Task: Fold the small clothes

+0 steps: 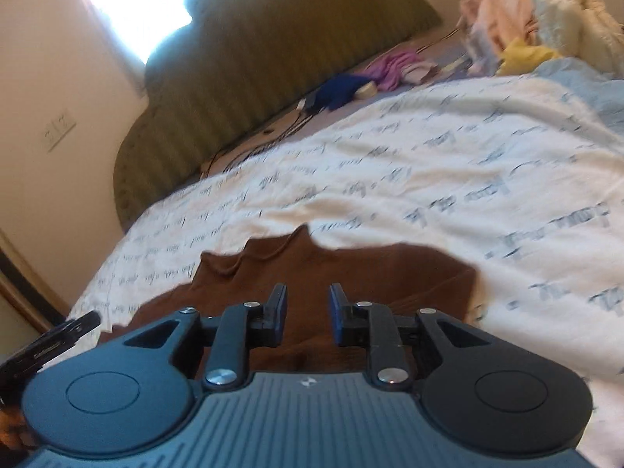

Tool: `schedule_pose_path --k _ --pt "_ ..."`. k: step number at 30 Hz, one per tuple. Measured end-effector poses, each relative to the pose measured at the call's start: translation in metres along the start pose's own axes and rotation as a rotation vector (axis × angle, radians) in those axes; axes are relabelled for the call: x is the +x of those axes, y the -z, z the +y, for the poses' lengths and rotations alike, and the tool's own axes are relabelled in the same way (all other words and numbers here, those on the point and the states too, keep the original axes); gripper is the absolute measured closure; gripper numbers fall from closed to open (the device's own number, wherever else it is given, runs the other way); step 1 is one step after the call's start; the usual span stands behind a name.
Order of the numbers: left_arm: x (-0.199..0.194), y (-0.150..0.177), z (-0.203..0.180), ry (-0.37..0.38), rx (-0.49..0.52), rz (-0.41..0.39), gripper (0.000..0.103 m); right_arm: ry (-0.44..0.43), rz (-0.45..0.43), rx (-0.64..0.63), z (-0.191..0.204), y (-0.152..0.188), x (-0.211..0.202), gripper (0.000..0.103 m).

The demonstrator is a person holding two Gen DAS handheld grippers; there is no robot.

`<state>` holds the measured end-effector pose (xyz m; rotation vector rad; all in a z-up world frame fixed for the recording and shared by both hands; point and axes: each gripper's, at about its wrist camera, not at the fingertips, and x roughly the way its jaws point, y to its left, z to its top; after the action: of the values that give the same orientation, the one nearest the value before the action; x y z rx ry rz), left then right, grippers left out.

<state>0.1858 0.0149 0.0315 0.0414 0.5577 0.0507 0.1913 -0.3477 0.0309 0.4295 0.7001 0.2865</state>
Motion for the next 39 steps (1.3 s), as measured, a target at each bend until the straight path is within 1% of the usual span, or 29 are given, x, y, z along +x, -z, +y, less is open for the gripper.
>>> schedule_pose_path --k 2,3,4,5,7,9,10,11,12,13,15,16,17,19,20,21,23,25,26,28,29,30,31,32,33,34,35,37,39 --pt "0.033 0.016 -0.008 -0.037 0.05 0.096 0.026 0.117 0.025 -0.053 0.002 0.014 0.022 0.081" --pt "0.04 0.02 -0.003 -0.035 0.052 0.095 0.023 0.125 -0.013 -0.118 -0.001 0.023 0.023 0.082" --pt "0.04 0.018 0.005 -0.009 0.021 0.095 0.022 0.123 -0.049 -0.19 -0.005 0.032 0.02 0.082" --pt "0.043 0.018 0.008 -0.008 0.026 0.099 0.02 0.117 -0.063 -0.216 -0.012 0.035 0.018 0.083" --pt "0.049 0.017 0.009 -0.01 0.043 0.105 0.015 0.07 -0.064 -0.129 -0.028 0.031 0.015 0.083" --pt "0.05 0.015 0.002 -0.051 0.076 0.102 0.012 0.085 -0.06 -0.145 -0.023 0.029 0.017 0.083" --pt "0.042 0.015 -0.002 -0.088 0.107 0.086 0.013 0.102 -0.057 -0.172 -0.017 0.028 0.015 0.083" --pt "0.032 0.014 -0.005 -0.123 0.123 0.074 0.02 0.132 -0.054 -0.174 -0.009 0.026 0.008 0.082" --pt "0.015 0.014 -0.005 -0.122 0.115 0.066 0.029 0.162 -0.06 -0.141 -0.001 0.025 -0.002 0.082" --pt "-0.005 0.015 -0.003 -0.071 0.09 0.056 0.027 0.158 -0.079 -0.104 0.008 0.026 -0.016 0.079" --pt "-0.034 0.025 -0.005 0.041 0.058 0.032 0.017 0.056 -0.118 -0.097 0.022 0.036 -0.041 0.077" --pt "-0.04 0.032 -0.009 0.063 0.064 0.039 0.016 0.037 -0.115 -0.12 0.028 0.044 -0.045 0.072" --pt "-0.039 0.04 -0.014 0.076 0.082 0.066 0.014 0.068 -0.09 -0.147 0.032 0.051 -0.041 0.065" --pt "-0.024 0.055 -0.016 0.059 0.09 0.123 0.008 0.181 -0.02 -0.181 0.027 0.066 -0.024 0.062" --pt "-0.019 0.054 -0.01 0.07 0.049 0.134 0.003 0.183 -0.045 -0.179 0.014 0.074 -0.02 0.063" --pt "-0.016 0.051 -0.002 0.079 0.008 0.148 0.003 0.139 -0.065 -0.129 0.001 0.074 -0.024 0.063" --pt "-0.019 0.047 0.0 0.061 0.022 0.162 0.003 0.116 -0.056 -0.016 -0.011 0.064 -0.03 0.064" --pt "-0.038 0.046 -0.003 0.051 0.057 0.162 0.011 0.179 -0.053 -0.058 0.004 0.065 -0.04 0.064" --pt "-0.05 0.048 -0.002 0.079 0.05 0.161 0.011 0.197 -0.057 -0.088 0.017 0.07 -0.05 0.06" --pt "-0.073 0.057 0.002 0.161 0.012 0.167 0.007 0.118 -0.057 -0.123 0.035 0.084 -0.067 0.06" --pt "-0.08 0.065 0.003 0.183 0.001 0.174 0.005 0.088 -0.037 -0.147 0.043 0.095 -0.071 0.057" --pt "-0.083 0.074 0.002 0.195 0.013 0.189 0.005 0.093 -0.01 -0.178 0.047 0.105 -0.07 0.055" --pt "-0.08 0.087 -0.001 0.181 0.044 0.209 0.005 0.128 0.019 -0.215 0.048 0.116 -0.066 0.053" --pt "-0.081 0.098 -0.002 0.162 0.072 0.176 0.002 0.15 0.004 -0.269 0.045 0.127 -0.064 0.053" --pt "-0.084 0.098 -0.001 0.179 0.063 0.171 0.002 0.135 -0.02 -0.281 0.04 0.131 -0.068 0.053" --pt "-0.085 0.094 0.002 0.167 0.039 0.184 0.003 0.135 -0.022 -0.236 0.035 0.127 -0.071 0.053" --pt "-0.087 0.092 0.004 0.157 0.029 0.191 0.005 0.184 -0.018 -0.222 0.036 0.123 -0.071 0.053" --pt "-0.098 0.09 0.006 0.132 0.028 0.201 0.006 0.245 -0.002 -0.269 0.047 0.124 -0.075 0.053" --pt "-0.116 0.093 0.01 0.144 0.012 0.201 0.004 0.233 0.005 -0.253 0.058 0.126 -0.089 0.052"
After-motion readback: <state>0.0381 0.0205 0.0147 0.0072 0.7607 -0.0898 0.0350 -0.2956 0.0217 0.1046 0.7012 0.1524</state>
